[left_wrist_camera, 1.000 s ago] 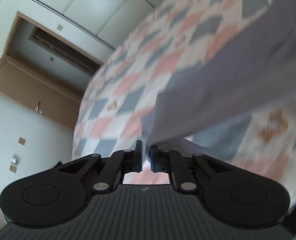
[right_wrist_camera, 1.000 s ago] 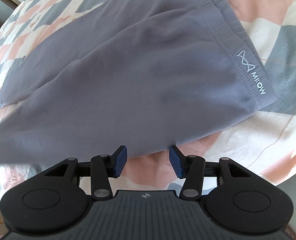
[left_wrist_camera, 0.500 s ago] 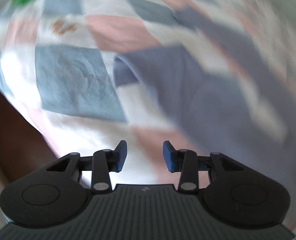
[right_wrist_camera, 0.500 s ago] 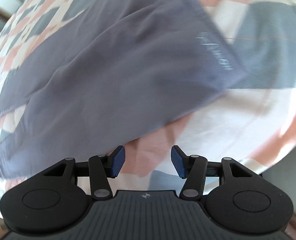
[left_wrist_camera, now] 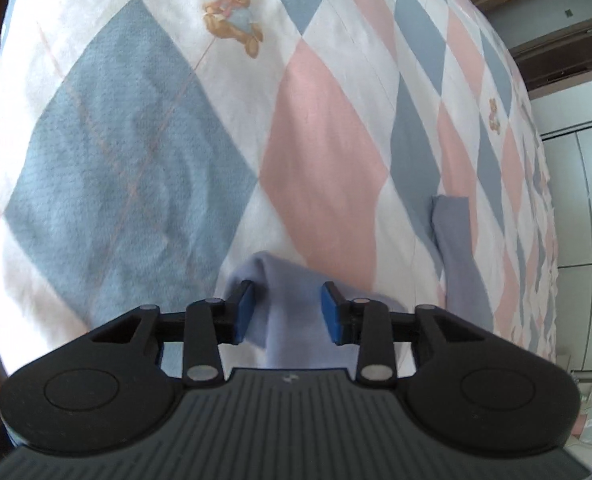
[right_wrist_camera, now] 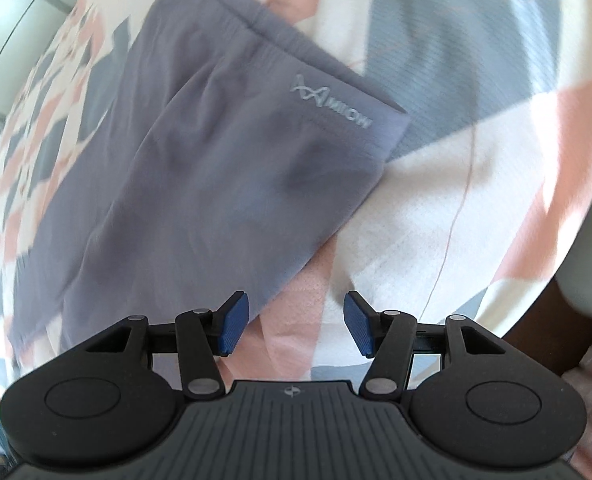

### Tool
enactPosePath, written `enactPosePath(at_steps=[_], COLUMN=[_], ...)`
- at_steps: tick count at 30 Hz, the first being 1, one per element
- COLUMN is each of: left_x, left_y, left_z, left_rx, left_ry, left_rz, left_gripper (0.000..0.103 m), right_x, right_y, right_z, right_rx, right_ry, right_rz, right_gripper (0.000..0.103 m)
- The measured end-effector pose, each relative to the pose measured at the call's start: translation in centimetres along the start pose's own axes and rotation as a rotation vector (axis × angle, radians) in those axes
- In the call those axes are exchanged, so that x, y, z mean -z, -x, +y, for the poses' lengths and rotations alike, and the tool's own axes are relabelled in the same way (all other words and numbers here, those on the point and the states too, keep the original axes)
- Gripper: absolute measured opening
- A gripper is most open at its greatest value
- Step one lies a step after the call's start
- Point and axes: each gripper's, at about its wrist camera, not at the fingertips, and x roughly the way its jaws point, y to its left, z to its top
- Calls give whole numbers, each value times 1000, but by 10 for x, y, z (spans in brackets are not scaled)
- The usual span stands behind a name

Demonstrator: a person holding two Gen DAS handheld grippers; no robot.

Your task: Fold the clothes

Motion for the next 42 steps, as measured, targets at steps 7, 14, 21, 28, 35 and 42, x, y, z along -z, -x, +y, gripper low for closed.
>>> enactPosePath(at_steps=[7, 14, 21, 28, 35, 42], left_x=[4, 15, 44, 60, 37, 1], left_y=[15, 50, 151, 29, 51, 31], left_z=[-43, -96, -114, -5, 16, 16], left_rx=[-13, -7, 76, -276, -211, -206], left_ry=[-337, -671, -1110, -975, -691, -537], left_rz=[-22, -99, -277, 33, -34, -51], left_gripper=[2, 0, 1, 3, 24, 20], right_x=[-6, -26, -54, -63, -53, -45], right_y=[-3, -19, 58, 72, 18, 14], right_z=[-18, -24, -6, -31, -40, -57], right_rx=[-69, -40, -150, 3, 105, 63], right_ry=[-190, -234, -95, -40, -77, -187], right_rz=[-147, -234, -259, -186, -126, -160], right_gripper=[56, 17, 5, 4, 28, 42])
